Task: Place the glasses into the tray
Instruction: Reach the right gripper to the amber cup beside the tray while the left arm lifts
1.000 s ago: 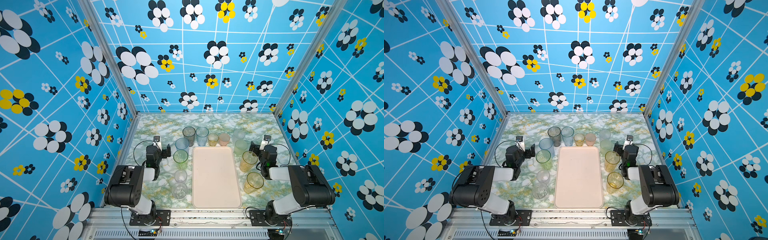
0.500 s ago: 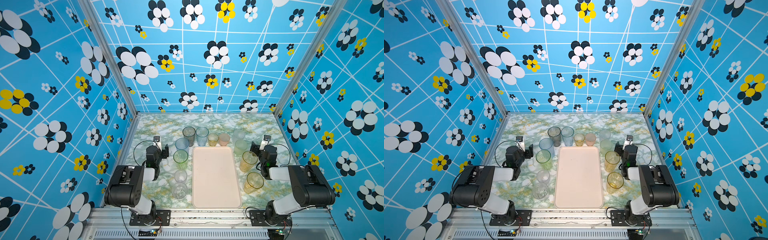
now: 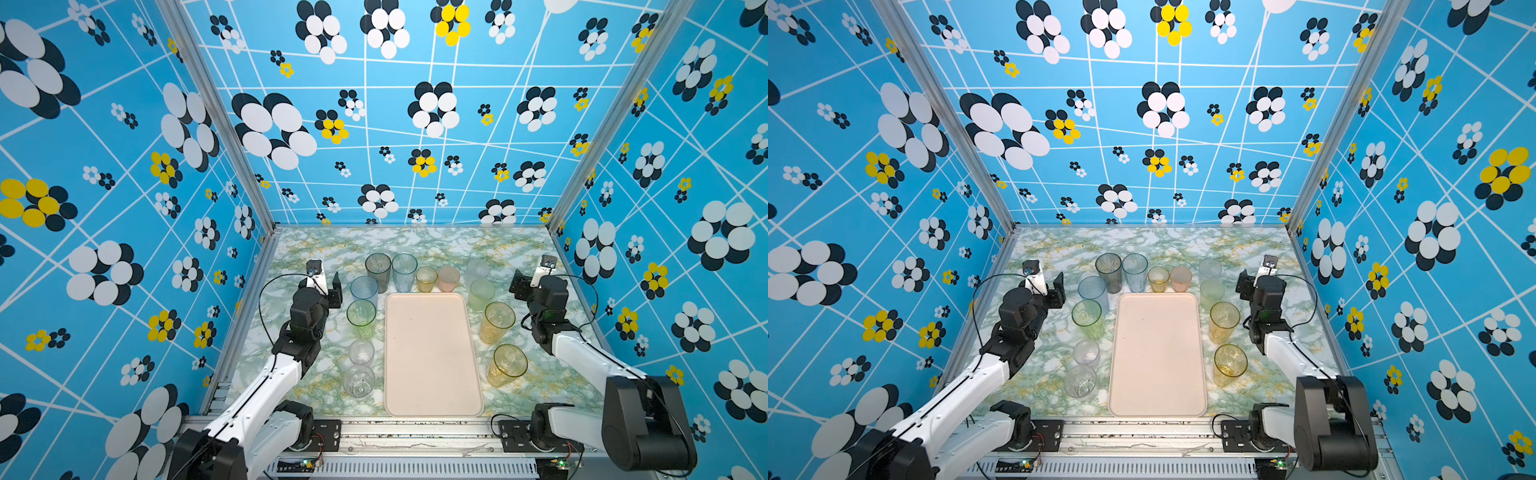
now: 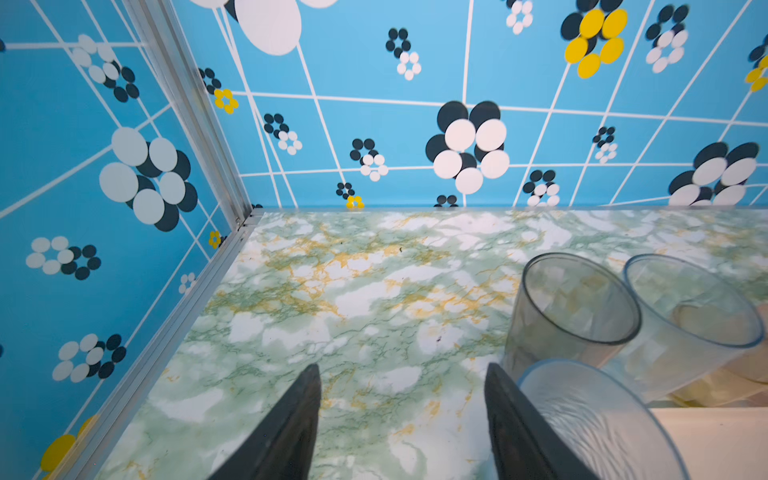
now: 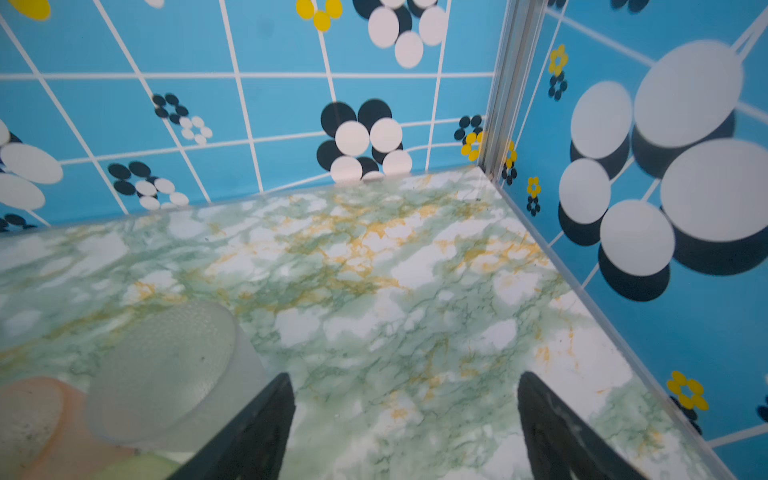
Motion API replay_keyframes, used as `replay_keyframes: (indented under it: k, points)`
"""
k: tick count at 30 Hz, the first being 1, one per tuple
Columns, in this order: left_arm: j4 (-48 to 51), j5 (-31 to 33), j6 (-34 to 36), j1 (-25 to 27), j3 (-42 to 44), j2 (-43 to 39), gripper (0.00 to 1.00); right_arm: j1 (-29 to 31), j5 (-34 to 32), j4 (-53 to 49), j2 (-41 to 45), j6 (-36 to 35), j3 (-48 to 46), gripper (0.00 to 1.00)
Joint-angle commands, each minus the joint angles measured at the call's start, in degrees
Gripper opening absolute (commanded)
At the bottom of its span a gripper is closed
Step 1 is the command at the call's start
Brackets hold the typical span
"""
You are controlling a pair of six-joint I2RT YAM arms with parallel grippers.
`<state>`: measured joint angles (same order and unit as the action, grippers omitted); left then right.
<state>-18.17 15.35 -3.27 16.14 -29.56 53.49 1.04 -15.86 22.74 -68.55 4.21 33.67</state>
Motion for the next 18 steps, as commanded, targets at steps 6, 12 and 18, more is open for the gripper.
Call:
replay_keyframes:
  k: [6,12,18]
  points:
    - [22.71,4.21,-1.35,0.97,-9.98,-2.99,0.64,-0.21,9.60,-48.66,8.24,8.68,18.97,0.68]
    - [26.58,1.28,-2.85,0.38,-15.25,0.75,0.65,-0.18,17.83,-65.02,6.58,12.84,25.01,0.53]
    - [28.05,-3.05,-4.53,-0.10,-19.28,5.14,0.64,-0.17,21.85,-72.21,3.85,12.49,25.91,0.37]
